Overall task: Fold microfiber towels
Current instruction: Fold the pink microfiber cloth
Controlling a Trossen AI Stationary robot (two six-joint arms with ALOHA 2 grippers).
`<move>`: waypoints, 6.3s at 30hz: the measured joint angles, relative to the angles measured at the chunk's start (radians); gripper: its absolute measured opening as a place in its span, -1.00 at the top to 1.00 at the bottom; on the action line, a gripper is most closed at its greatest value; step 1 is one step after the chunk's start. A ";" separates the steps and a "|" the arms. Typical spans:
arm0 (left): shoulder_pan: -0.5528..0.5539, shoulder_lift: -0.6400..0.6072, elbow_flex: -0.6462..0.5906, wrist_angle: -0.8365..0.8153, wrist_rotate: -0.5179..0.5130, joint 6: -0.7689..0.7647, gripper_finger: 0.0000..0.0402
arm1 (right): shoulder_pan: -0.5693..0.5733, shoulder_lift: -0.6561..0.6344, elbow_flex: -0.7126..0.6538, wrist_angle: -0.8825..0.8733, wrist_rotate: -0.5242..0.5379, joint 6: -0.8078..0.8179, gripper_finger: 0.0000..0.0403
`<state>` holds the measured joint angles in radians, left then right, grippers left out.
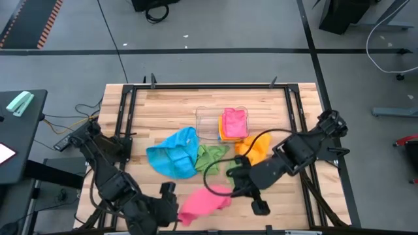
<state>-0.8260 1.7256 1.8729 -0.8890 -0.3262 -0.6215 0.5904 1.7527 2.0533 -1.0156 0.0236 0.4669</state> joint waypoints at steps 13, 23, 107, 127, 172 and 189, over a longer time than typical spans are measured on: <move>0.000 0.005 0.000 -0.153 0.103 -0.099 0.92 | 0.020 0.029 0.001 -0.087 0.069 -0.052 0.96; 0.059 0.064 -0.001 -0.369 0.058 -0.195 0.94 | -0.097 0.179 0.000 -0.267 0.161 -0.214 0.96; 0.125 0.127 -0.441 -0.559 -0.110 -0.294 0.89 | -0.456 0.227 -0.408 0.276 0.350 -1.011 0.96; 0.125 0.127 -0.440 -0.499 -0.122 -0.281 0.85 | -0.450 0.228 -0.542 0.355 0.253 -1.020 0.96; 0.086 0.060 -0.433 -0.521 -0.036 -0.311 0.94 | -0.290 0.072 -0.540 0.317 0.575 -0.949 0.96; 0.086 0.060 -0.433 -0.557 -0.013 -0.344 0.91 | -0.305 0.072 -0.540 0.318 0.506 -0.939 0.96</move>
<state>-0.7403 1.7859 1.4403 -1.4456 -0.3389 -0.9657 0.2850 1.8248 1.5135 -0.6980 0.5294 -0.4718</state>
